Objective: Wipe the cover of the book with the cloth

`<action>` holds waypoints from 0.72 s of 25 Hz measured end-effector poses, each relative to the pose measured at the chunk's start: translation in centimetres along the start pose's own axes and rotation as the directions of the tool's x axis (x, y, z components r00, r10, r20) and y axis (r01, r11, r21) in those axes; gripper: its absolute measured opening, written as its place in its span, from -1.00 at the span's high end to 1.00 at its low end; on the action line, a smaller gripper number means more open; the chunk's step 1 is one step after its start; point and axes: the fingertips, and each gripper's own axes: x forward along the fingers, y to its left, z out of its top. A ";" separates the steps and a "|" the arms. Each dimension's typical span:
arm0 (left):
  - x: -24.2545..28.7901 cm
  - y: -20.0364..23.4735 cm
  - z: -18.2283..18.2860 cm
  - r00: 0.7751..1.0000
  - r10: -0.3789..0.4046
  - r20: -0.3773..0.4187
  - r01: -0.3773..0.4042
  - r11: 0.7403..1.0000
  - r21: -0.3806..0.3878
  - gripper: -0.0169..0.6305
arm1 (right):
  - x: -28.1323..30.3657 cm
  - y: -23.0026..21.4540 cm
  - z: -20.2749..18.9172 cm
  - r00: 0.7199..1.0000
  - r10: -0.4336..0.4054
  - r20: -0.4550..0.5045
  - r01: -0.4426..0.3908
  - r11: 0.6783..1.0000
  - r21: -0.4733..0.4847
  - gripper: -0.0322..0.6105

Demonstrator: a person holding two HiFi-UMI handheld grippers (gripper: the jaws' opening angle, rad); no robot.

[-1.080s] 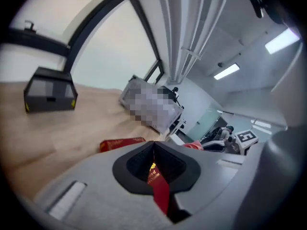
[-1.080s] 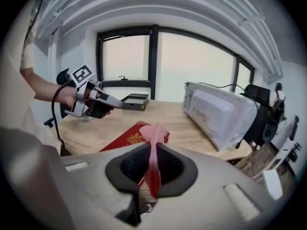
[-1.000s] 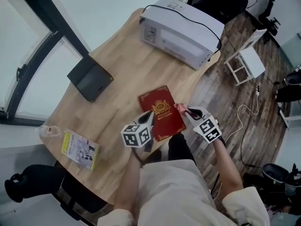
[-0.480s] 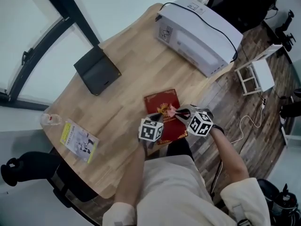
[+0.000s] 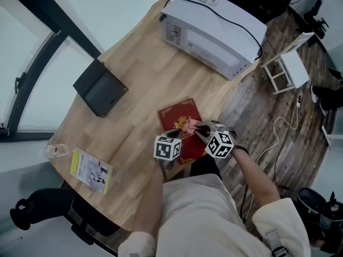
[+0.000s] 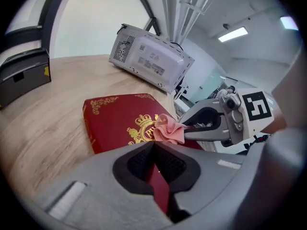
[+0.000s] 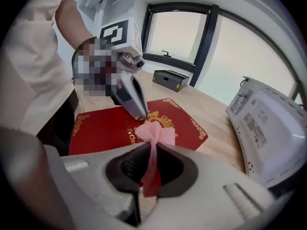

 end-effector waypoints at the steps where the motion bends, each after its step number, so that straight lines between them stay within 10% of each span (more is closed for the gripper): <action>1: 0.0 -0.1 -0.2 1.000 -0.006 -0.007 0.006 1.000 0.003 0.92 | 0.0 0.1 0.0 1.000 -0.020 0.000 0.020 1.000 -0.001 0.80; 18: 0.0 -0.5 -0.1 1.000 0.013 -0.005 -0.013 1.000 0.029 0.92 | 3.3 -5.9 2.7 0.996 -0.088 0.020 0.090 0.989 -0.115 0.80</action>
